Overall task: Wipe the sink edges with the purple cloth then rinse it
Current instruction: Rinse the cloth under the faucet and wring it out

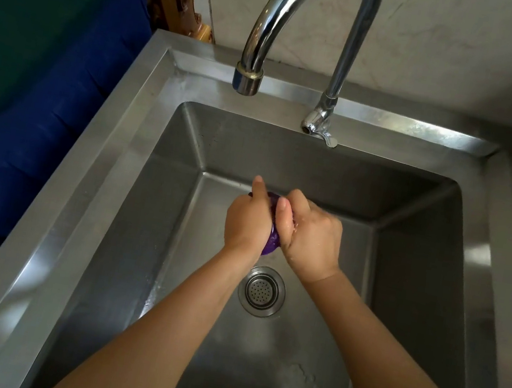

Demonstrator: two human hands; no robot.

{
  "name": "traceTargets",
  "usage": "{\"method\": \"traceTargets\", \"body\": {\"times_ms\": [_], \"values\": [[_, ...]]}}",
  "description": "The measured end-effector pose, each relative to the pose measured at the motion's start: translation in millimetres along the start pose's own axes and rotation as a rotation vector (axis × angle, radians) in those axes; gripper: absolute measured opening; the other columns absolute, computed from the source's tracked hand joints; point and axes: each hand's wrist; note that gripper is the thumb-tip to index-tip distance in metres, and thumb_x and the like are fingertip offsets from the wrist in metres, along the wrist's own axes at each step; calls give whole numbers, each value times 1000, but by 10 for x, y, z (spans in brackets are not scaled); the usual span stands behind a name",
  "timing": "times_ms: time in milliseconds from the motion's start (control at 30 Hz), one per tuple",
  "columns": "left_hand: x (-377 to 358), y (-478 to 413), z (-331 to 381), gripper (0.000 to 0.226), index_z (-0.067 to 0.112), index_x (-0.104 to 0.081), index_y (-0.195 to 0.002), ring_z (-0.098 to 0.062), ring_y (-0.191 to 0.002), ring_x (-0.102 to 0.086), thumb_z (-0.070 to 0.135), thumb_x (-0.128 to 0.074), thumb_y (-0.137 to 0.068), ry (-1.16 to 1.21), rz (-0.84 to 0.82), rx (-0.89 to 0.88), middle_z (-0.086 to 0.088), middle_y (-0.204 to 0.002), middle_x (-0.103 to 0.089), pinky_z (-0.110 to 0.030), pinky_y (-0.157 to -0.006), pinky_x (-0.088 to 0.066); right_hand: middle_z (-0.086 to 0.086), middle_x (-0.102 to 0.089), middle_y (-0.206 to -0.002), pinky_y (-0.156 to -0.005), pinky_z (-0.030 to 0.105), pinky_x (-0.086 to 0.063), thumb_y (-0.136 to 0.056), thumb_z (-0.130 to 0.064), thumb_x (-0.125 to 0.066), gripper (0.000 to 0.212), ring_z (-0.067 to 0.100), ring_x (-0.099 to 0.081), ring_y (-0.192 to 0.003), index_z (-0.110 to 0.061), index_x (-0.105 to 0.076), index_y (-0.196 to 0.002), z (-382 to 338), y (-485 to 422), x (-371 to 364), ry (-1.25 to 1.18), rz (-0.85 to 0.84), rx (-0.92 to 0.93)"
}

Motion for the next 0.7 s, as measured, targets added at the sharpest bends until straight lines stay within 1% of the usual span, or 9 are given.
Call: {"method": "traceTargets", "body": {"times_ms": [133,200,300,367,433,533,600,667,700], "values": [[16,63,19,62,18,-45,-42,-18,-53,-53,43,-30,-96,-154,98,-160,1,-50,-54,-29,-53,-34,14,-55,-50,-47,36,-37,-94,-35,-25,45,39,-52,-48,-8,-51,-69,-69,64,-120,-108,-44,-241],[-13,65,45,62,17,-41,-41,-11,-47,-48,41,-31,-97,-185,135,-210,4,-46,-49,-23,-46,-31,6,-51,-50,-50,34,-35,-97,-31,-30,38,32,-52,-52,-18,-43,-64,-81,60,-172,-283,-21,-447],[-68,36,59,61,15,-37,-40,-12,-43,-44,38,-33,-97,-171,160,-292,3,-42,-45,-19,-42,-30,-6,-44,-48,-45,16,-33,-97,-30,-34,42,6,-46,-46,-23,-36,-56,-100,19,-254,-483,59,-740],[-78,14,45,60,14,-37,-42,-14,-44,-43,39,-34,-96,-172,145,-333,1,-42,-43,-26,-46,-32,-7,-43,-49,-49,21,-35,-97,-29,-35,42,6,-41,-46,-23,-37,-55,-121,-3,-278,-577,85,-848],[-67,-31,15,59,16,-38,-42,-13,-44,-43,42,-36,-95,-181,105,-339,3,-42,-43,-24,-46,-33,-6,-45,-52,-55,29,-36,-97,-29,-36,40,11,-42,-51,-20,-41,-58,-132,-24,-248,-628,54,-891],[-6,-135,-30,58,17,-46,-46,-10,-52,-50,47,-35,-94,-169,42,-205,4,-50,-52,-24,-51,-36,-1,-57,-66,-65,33,-42,-95,-42,-36,33,21,-55,-67,-18,-50,-77,-91,-29,-146,-472,-144,-716],[40,-213,-41,58,18,-54,-53,-15,-63,-58,51,-30,-94,-171,-14,-119,0,-62,-61,-30,-60,-40,0,-63,-101,-73,33,-44,-91,-55,-33,36,23,-61,-92,-30,-54,-104,-36,-25,-31,-249,-239,-449],[55,-254,-16,57,20,-61,-61,-20,-71,-63,55,-28,-93,-85,-90,1,-4,-72,-68,-31,-66,-46,-1,-47,-136,-82,35,-48,-87,-60,-32,50,23,-55,-110,-34,-43,-129,-4,-60,71,-144,-313,-124],[46,-247,17,56,22,-62,-64,-19,-68,-64,57,-28,-92,-17,-132,88,-2,-69,-69,-30,-63,-48,0,-40,-143,-85,37,-49,-87,-60,-33,55,26,-53,-113,-32,-41,-134,8,-85,97,-102,-364,18]]}}
Point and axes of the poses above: each hand's wrist, its own y-axis away from the middle knuckle, its own x-axis out of the back of the hand, z = x × y
